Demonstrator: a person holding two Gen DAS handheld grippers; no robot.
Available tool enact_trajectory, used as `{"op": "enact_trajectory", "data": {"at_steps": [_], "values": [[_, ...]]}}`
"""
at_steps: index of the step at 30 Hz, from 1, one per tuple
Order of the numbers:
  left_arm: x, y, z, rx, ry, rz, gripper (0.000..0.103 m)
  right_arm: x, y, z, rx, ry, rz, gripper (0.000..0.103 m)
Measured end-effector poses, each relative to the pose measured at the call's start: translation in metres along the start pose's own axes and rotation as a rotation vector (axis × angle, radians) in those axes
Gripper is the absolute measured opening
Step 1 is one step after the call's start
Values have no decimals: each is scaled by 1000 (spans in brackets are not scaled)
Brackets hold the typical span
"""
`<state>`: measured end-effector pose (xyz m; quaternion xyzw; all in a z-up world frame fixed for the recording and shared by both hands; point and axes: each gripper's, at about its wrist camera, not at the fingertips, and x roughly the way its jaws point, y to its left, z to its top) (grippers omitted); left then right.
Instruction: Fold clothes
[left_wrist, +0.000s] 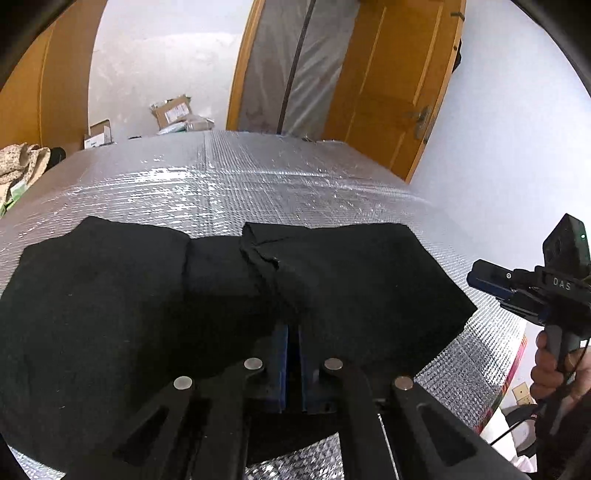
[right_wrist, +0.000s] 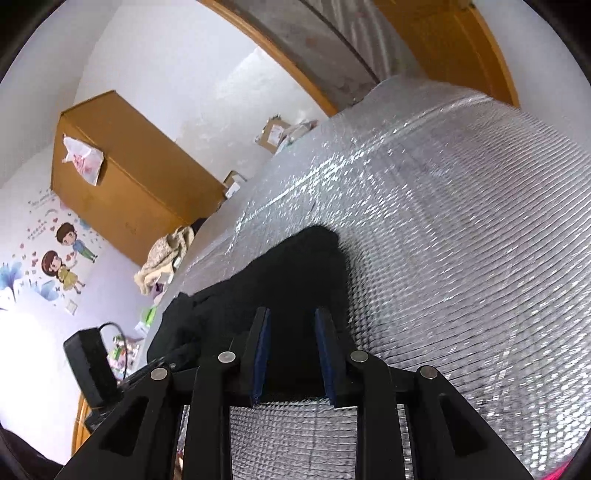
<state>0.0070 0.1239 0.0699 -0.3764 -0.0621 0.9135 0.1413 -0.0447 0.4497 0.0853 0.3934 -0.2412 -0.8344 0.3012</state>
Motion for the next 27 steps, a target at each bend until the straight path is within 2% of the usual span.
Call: {"op": "enact_trajectory", "data": {"at_steps": [4, 14, 16, 19, 22, 25, 27], "values": [[9, 3, -7, -6, 38, 8, 4, -1, -7, -2, 16, 1, -28, 27], [-5, 1, 0, -16, -23, -13, 4, -3, 3, -10, -71, 24, -10, 27], [-8, 1, 2, -15, -32, -15, 4, 4, 4, -15, -93, 55, -28, 27], [-10, 2, 2, -14, -41, -9, 4, 22, 7, -24, -173, 139, -129, 24], [-6, 7, -3, -19, -19, -1, 4, 25, 16, -28, -258, 142, -181, 24], [1, 10, -11, -21, 10, 7, 4, 23, 20, -26, -286, 145, -185, 25], [1, 9, -12, -12, 10, 8, 4, 17, 21, -22, -283, 113, -165, 25]]}}
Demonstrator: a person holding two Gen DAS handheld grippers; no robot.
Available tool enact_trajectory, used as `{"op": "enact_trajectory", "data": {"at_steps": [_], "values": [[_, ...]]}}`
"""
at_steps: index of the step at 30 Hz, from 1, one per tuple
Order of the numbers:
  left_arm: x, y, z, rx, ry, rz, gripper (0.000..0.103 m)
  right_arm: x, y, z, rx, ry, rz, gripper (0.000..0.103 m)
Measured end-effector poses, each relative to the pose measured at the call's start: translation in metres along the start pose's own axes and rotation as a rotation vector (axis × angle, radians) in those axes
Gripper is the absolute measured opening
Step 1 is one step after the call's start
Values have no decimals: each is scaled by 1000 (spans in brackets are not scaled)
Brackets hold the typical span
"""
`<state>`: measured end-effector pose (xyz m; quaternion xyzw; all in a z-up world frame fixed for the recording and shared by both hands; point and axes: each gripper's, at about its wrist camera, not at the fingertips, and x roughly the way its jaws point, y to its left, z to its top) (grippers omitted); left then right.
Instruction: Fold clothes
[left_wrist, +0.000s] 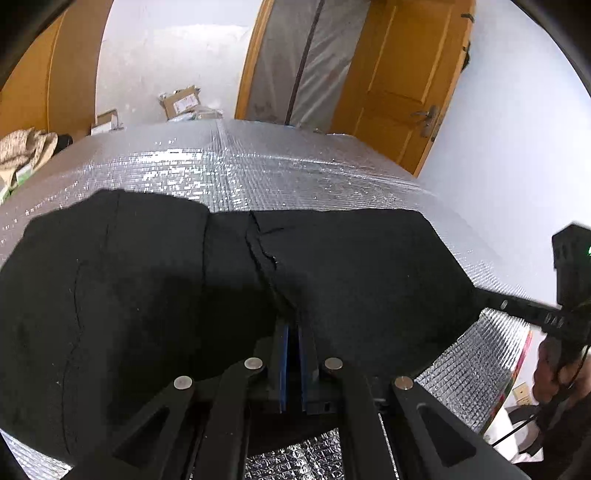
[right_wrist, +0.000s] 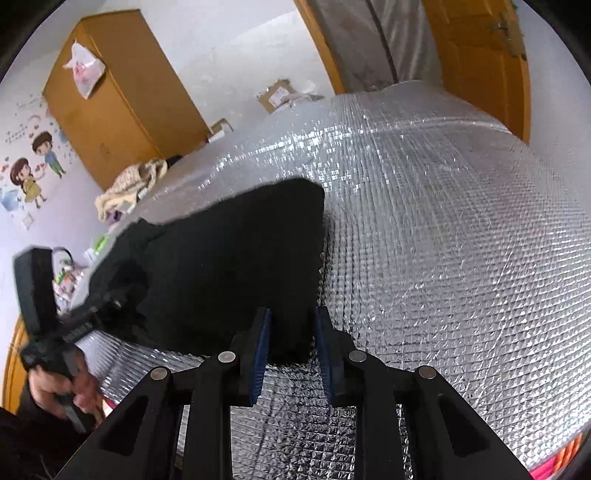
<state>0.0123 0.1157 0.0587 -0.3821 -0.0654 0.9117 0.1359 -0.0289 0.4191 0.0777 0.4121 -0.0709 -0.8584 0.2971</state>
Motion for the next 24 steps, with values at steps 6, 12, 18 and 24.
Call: {"op": "enact_trajectory", "data": {"at_steps": [6, 12, 18, 24], "values": [[0, 2, 0, 9, 7, -10, 5, 13, 4, 0, -31, 41, -34, 25], [-13, 9, 1, -31, 3, -41, 6, -1, -4, 10, 34, -60, 9, 25], [-32, 11, 9, -61, -63, -17, 6, 7, 2, 36, 55, -101, 23, 25], [-27, -7, 34, -16, -108, -72, 6, 32, 6, 52, 50, -66, 7, 14]]}}
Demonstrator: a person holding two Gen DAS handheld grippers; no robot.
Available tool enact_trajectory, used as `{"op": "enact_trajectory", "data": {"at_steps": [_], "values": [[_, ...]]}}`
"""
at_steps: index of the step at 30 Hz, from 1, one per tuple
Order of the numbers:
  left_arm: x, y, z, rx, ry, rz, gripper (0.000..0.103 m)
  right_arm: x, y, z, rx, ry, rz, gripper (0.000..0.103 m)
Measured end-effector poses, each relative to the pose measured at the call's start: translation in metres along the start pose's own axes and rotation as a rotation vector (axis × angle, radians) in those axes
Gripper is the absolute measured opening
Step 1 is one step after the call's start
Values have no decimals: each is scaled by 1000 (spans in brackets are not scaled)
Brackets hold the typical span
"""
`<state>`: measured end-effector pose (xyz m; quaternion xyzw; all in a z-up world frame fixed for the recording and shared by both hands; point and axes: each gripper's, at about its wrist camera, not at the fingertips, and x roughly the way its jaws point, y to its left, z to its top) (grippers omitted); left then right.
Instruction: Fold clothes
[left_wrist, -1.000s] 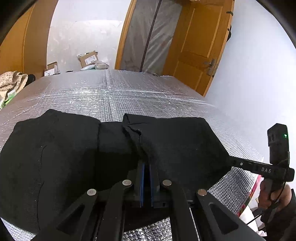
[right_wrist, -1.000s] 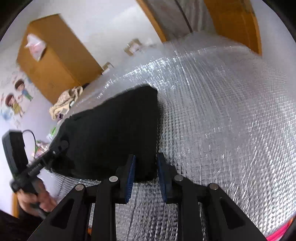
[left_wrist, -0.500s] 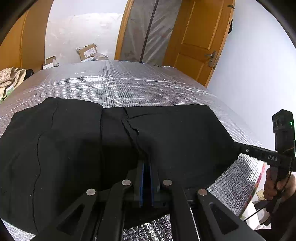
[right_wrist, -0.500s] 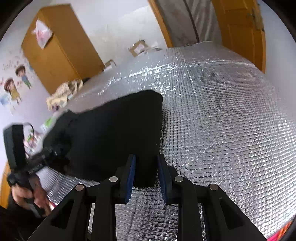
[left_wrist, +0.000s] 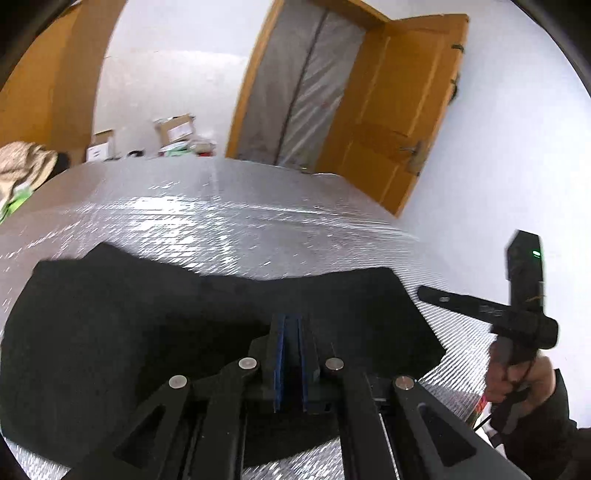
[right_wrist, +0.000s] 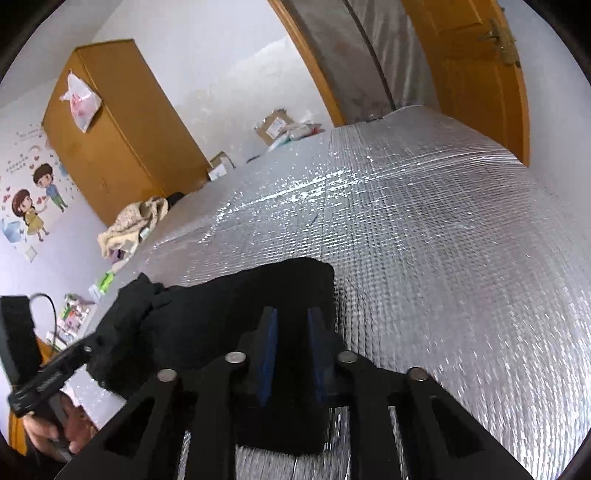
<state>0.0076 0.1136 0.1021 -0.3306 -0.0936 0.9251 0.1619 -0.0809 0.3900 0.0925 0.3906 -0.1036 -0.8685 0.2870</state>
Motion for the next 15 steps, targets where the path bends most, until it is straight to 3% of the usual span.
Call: {"op": "enact_trajectory", "data": {"at_steps": [3, 6, 10, 15], "values": [[30, -1, 5, 9, 58, 44, 6, 13, 0, 8, 18, 18, 13, 14], [58, 15, -3, -43, 159, 78, 6, 28, -7, 14, 45, 46, 10, 12], [56, 24, -7, -64, 140, 52, 6, 41, -31, 13, 181, 79, 78, 3], [50, 22, 0, -63, 102, 43, 6, 41, -41, 17, 275, 60, 206, 8]]}}
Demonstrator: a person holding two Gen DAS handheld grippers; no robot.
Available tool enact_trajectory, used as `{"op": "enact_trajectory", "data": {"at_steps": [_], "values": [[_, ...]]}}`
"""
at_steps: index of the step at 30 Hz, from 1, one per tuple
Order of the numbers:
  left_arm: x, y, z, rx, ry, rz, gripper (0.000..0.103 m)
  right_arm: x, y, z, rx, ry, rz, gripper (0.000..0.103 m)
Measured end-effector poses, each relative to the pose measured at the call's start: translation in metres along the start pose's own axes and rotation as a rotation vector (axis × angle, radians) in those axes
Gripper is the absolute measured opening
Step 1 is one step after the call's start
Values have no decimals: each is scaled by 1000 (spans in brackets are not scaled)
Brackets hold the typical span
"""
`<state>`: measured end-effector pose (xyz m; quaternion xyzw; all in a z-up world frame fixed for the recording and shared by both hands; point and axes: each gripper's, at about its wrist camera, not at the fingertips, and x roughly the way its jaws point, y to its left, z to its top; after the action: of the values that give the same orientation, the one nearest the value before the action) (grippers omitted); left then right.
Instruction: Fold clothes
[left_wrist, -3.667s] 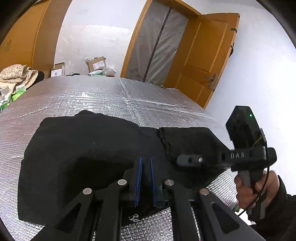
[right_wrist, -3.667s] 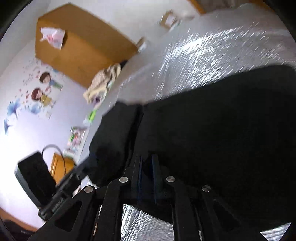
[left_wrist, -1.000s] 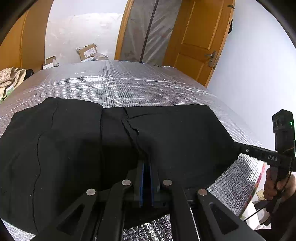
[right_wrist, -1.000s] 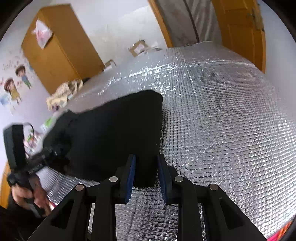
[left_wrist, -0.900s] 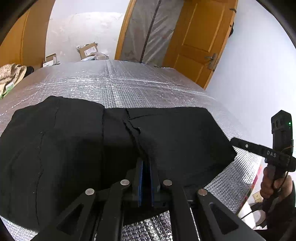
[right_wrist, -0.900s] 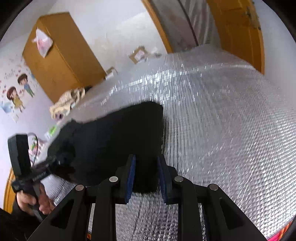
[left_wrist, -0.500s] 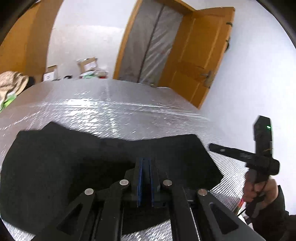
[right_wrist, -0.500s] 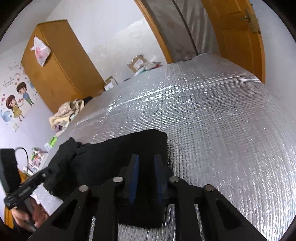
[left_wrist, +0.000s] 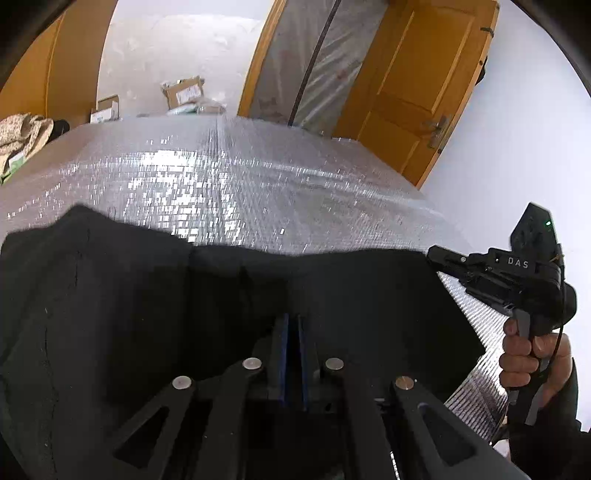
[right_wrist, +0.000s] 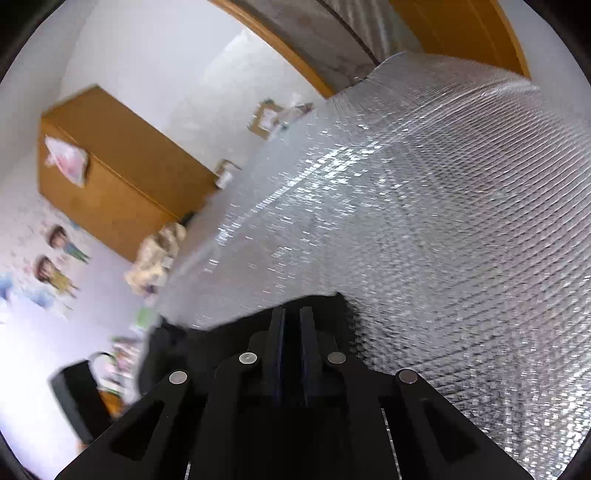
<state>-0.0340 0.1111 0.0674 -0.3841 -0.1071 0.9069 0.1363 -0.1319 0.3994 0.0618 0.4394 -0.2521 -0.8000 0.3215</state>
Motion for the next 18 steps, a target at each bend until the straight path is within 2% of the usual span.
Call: {"op": "enact_trajectory", "data": {"at_steps": [2, 4, 6, 8, 10, 12, 14, 18], "values": [[2, 0, 5, 3, -13, 5, 6, 7, -4, 2, 16, 20, 5, 8], [10, 5, 11, -18, 9, 26, 6, 17, -11, 3, 40, 38, -7, 0], [21, 14, 12, -56, 47, 22, 5, 20, -18, 4, 72, 35, 14, 0], [23, 15, 13, -67, 49, 13, 5, 18, -18, 4, 81, 30, 24, 0], [22, 14, 12, -62, 47, 13, 5, 15, -16, 2, 71, 23, 29, 0], [20, 16, 12, -65, 43, 4, 5, 8, -11, -3, 48, 17, 41, 6], [13, 14, 9, -52, 36, 9, 5, -1, -5, -10, 13, 20, 53, 6], [-4, -1, -1, 5, 19, -21, 5, -22, 3, -39, -58, 45, 47, 6]]}}
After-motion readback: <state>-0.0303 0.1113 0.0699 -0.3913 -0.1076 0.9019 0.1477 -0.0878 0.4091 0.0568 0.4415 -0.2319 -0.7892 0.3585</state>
